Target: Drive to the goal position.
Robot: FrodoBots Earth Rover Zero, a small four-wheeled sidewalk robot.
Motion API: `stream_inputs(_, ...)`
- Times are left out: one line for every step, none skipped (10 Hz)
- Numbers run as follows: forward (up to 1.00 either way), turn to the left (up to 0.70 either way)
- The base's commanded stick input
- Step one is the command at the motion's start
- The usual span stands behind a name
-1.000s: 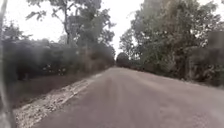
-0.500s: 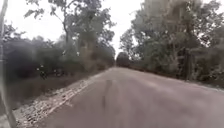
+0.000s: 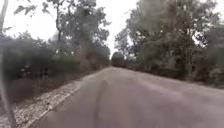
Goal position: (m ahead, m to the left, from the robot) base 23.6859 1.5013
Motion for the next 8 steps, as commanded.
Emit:
stream_inputs(0.70, 0.00)
stream_inputs(0.70, 0.00)
stream_inputs(0.70, 0.00)
stream_inputs(0.70, 0.00)
stream_inputs(0.70, 0.00)
stream_inputs(0.70, 0.00)
stream_inputs(0.70, 0.00)
stream_inputs(0.70, 0.00)
